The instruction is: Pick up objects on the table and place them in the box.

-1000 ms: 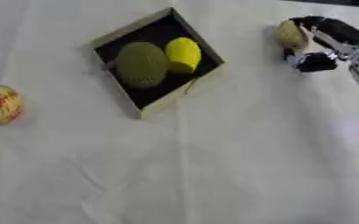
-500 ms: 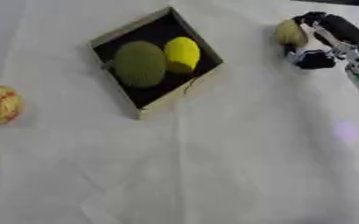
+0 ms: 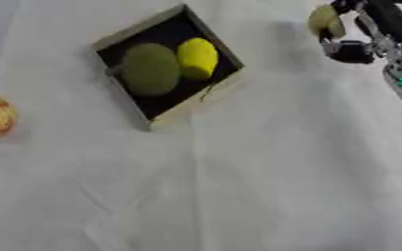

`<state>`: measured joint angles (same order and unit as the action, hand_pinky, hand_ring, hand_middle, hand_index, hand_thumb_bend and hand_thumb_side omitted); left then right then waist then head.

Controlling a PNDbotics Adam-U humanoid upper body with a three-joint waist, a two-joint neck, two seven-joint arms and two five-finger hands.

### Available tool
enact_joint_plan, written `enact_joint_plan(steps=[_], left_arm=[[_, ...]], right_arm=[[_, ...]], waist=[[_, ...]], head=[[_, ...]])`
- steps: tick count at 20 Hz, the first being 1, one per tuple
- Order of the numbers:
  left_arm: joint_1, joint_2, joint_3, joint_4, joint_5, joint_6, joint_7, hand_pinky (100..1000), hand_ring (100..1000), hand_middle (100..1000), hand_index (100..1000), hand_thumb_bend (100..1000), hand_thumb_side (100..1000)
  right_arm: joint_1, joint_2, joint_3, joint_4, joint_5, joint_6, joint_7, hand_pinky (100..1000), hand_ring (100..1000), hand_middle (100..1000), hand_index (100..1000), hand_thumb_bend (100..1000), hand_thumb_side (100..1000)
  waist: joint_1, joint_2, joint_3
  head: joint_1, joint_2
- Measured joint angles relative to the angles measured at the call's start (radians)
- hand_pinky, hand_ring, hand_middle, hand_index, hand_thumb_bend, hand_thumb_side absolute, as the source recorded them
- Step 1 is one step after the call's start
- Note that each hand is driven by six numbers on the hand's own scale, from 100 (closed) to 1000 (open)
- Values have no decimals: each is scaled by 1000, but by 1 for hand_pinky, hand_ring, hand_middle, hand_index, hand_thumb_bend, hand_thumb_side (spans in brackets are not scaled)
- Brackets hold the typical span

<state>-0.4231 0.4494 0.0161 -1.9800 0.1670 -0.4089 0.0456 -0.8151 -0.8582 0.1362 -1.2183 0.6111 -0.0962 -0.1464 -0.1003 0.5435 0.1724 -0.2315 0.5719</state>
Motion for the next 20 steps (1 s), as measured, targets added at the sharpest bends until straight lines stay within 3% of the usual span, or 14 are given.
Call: enact_joint_plan(steps=[5, 11, 15, 20], left_arm=[[6, 0, 0, 0, 2, 4, 0, 720, 777, 734, 829, 100, 563], [10, 1, 0, 0, 10, 4, 0, 720, 776, 733, 829, 100, 564], [11, 1, 0, 0, 15, 4, 0, 720, 776, 732, 829, 100, 565], [8, 1, -2, 0, 22, 2, -4, 720, 776, 732, 830, 100, 565]], right_arm=[[0, -4, 20, -79, -80, -25, 17, 815, 718, 432, 631, 100, 195], [-10, -21, 79, -235, -179, -47, 117, 811, 712, 437, 634, 100, 208], [-69, -16, 144, -309, -218, -54, 193, 815, 711, 438, 635, 100, 210], [-168, 52, 211, -314, -236, -65, 266, 821, 716, 445, 642, 100, 210]], waist=[[0, -37, -12], [0, -60, -18], [0, -72, -14], [-1, -72, 7]], head=[[0, 22], [-5, 45], [-19, 53], [-45, 53]])
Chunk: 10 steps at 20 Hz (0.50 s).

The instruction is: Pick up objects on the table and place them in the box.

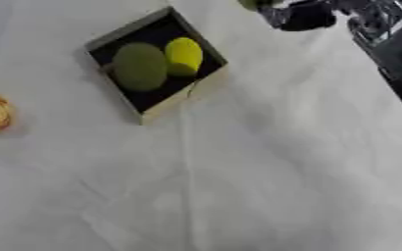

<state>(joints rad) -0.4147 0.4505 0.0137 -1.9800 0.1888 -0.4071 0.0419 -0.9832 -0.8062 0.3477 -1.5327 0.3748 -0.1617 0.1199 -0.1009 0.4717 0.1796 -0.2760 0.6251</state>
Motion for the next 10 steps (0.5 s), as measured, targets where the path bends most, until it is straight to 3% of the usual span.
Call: enact_joint_plan(steps=[5, 10], left_arm=[[-27, 0, -8, 0, 9, -6, -10, 721, 776, 732, 830, 100, 566], [-44, 0, -10, 0, 15, -10, -17, 721, 776, 732, 830, 100, 566]], right_arm=[[-66, 83, 34, 58, -2, -24, 39, 832, 730, 458, 655, 100, 209], [-85, 144, 35, 157, 29, -55, 42, 852, 762, 492, 687, 100, 209]], waist=[[-21, 0, 45], [-36, 0, 83]], head=[[-34, -1], [-59, -3]])
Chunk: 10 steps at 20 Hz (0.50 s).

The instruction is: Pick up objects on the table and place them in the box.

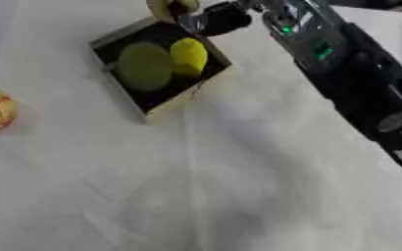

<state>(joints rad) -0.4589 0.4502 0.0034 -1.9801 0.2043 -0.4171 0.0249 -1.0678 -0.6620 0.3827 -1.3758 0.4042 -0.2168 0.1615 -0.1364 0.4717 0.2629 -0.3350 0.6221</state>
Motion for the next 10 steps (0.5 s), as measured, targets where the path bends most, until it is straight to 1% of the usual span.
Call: enact_joint_plan(steps=[3, 4, 5, 8, 9, 10], left_arm=[[-8, 0, 0, 0, 4, -1, -2, 721, 776, 732, 831, 100, 566], [-10, 0, 0, 0, 6, -1, -2, 721, 776, 732, 831, 100, 566], [-10, 0, 0, 0, 6, -2, -2, 721, 776, 732, 831, 100, 566], [-10, 0, 0, 0, 6, -2, -2, 721, 776, 732, 831, 100, 566], [-10, 0, 0, 0, 6, -1, -2, 721, 776, 732, 831, 100, 566], [-10, 0, 0, 0, 6, -1, -2, 721, 776, 732, 831, 100, 566]], right_arm=[[-4, 24, -8, 61, 26, -25, -4, 859, 784, 523, 712, 100, 211], [-5, 31, -12, 81, 35, -35, -4, 864, 797, 541, 729, 100, 183], [-6, 36, -15, 97, 45, -44, -4, 864, 799, 545, 732, 100, 215], [-6, 45, -19, 133, 75, -70, 6, 872, 842, 604, 786, 100, 238], [-6, 46, -19, 139, 85, -79, 14, 873, 846, 611, 793, 100, 243], [-6, 48, -19, 143, 95, -88, 23, 873, 859, 633, 810, 100, 269]], waist=[[-8, 1, 17], [-9, 1, 22], [-10, 1, 25], [-12, 1, 27], [-12, 1, 26], [-12, 1, 24]], head=[[-11, -7], [-14, -8], [-16, -9], [-21, -9], [-21, -9], [-21, -9]])
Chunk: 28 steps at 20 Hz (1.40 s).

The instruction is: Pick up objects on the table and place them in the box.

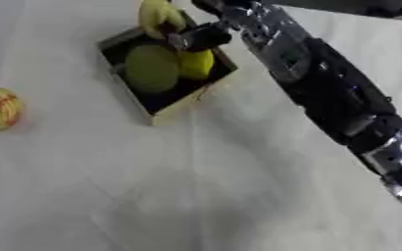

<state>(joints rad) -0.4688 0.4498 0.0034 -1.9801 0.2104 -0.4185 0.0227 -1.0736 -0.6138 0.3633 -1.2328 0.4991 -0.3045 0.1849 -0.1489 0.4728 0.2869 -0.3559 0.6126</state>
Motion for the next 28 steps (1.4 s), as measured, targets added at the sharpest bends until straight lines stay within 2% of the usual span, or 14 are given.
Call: enact_joint_plan(steps=[1, 4, 7, 8, 10, 11, 13, 20, 24, 28], left_arm=[[0, 0, 0, 0, 0, 0, 0, 721, 776, 732, 831, 100, 566], [1, 0, 0, 0, 0, 1, 0, 721, 776, 732, 831, 100, 566], [1, 0, 0, 0, 0, 1, 0, 720, 776, 732, 832, 100, 566], [2, 0, 0, 0, 0, 1, 0, 721, 776, 732, 833, 100, 566], [3, 0, 0, 0, 0, 1, 0, 721, 776, 732, 834, 100, 566], [4, 0, 0, 0, 0, 2, 0, 721, 776, 732, 835, 100, 566], [7, 0, 0, 0, 0, 2, 0, 721, 776, 732, 835, 100, 566], [16, 0, 0, 0, 0, 5, 3, 721, 776, 732, 836, 100, 566], [22, 0, 0, 0, 0, 7, 5, 721, 776, 732, 836, 100, 566], [31, 0, 1, 0, 0, 8, 7, 721, 776, 732, 835, 100, 566]], right_arm=[[0, 2, 0, 2, 10, -8, 10, 875, 867, 645, 819, 100, 284], [0, 2, 0, 2, 25, -29, 52, 915, 946, 755, 895, 100, 396], [0, 2, -3, -1, 22, -47, 103, 974, 1000, 800, 940, 100, 466], [0, 2, -6, -4, 15, -54, 120, 987, 1000, 811, 946, 152, 469], [-2, 2, -12, -9, 5, -64, 145, 1000, 1000, 830, 967, 294, 428], [-3, 2, -17, -12, 4, -67, 151, 1000, 1000, 831, 971, 311, 413], [-5, 0, -27, -19, 4, -73, 157, 1000, 1000, 839, 982, 325, 375], [-9, -15, -47, -39, -17, -82, 167, 1000, 1000, 854, 1000, 348, 337], [-8, -28, -59, -54, -40, -76, 169, 1000, 1000, 850, 1000, 324, 307], [6, -52, -77, -95, -98, -48, 154, 1000, 1000, 819, 994, 161, 217]], waist=[[0, 0, -3], [0, 0, -9], [0, 0, -12], [0, 0, -14], [0, 0, -15], [0, -1, -17], [0, -1, -24], [0, -8, -35], [0, -19, -46], [1, -26, -61]], head=[[0, 0], [0, 1], [1, 2], [1, 2], [2, 2], [3, 3], [6, 3], [18, 12], [22, 19], [29, 22]])
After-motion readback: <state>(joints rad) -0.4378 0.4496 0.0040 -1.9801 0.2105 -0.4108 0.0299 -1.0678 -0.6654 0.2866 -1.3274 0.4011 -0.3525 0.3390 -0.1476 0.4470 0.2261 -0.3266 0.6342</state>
